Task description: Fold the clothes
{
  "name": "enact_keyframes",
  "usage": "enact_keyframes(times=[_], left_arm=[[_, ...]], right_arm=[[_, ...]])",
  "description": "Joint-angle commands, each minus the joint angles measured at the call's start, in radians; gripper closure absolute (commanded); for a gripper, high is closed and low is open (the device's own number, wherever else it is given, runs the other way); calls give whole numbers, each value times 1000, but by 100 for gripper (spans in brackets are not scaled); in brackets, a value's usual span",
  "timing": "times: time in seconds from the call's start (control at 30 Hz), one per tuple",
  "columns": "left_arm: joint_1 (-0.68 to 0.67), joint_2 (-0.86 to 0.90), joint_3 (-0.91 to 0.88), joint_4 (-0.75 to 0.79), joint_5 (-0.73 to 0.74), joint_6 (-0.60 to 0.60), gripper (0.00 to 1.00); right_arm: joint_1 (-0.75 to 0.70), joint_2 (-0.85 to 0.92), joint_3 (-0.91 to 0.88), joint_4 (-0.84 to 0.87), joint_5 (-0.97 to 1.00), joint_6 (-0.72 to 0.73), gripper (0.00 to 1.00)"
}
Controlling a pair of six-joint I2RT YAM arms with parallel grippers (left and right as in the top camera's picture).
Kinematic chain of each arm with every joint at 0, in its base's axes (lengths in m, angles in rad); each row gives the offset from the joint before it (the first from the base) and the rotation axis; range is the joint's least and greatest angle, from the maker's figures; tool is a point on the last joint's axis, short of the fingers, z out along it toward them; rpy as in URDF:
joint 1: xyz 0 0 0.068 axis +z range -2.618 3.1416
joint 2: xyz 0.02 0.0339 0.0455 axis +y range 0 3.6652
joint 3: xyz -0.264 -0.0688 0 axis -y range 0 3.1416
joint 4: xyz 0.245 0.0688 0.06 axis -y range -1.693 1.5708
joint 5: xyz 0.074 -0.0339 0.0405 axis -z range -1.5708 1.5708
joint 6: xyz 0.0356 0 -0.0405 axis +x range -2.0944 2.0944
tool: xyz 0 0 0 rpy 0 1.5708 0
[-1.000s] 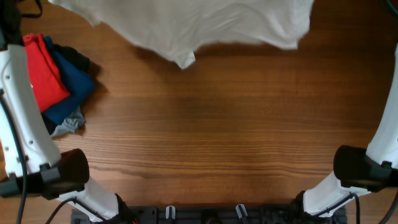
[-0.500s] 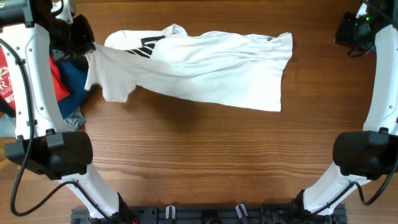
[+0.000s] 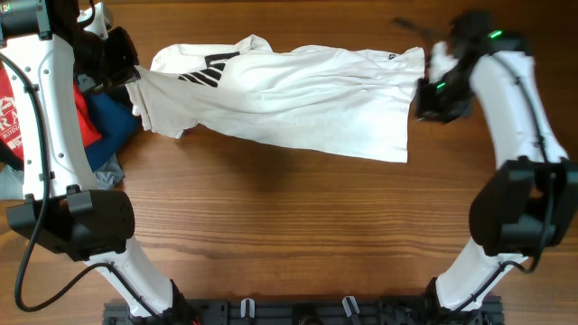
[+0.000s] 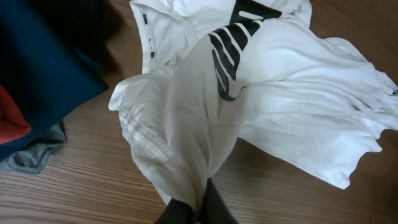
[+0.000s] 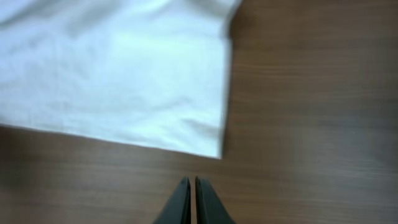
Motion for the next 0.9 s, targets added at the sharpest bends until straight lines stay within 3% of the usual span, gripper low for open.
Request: enact_keyframes(times=[0.0,0.13,0.23,0.53,0.87], left_arm=[[0,0,-7,0,-8,19,96],[0,0,-7,-1,-8,19,96],[0,0,-26,0,-16,18,96],[1,0,-248,28,-39,15,96],[0,0,-590,-27,-323,-204,96]], right_arm=[[55,-3,-192,139,-129,-6,96],[75,-2,-406,407,-121,34,96],[75,-2,-454,479,-34,69,96],[66,-2,-495,393,209,135,96],[-184,-2,-577,285,356,316,96]])
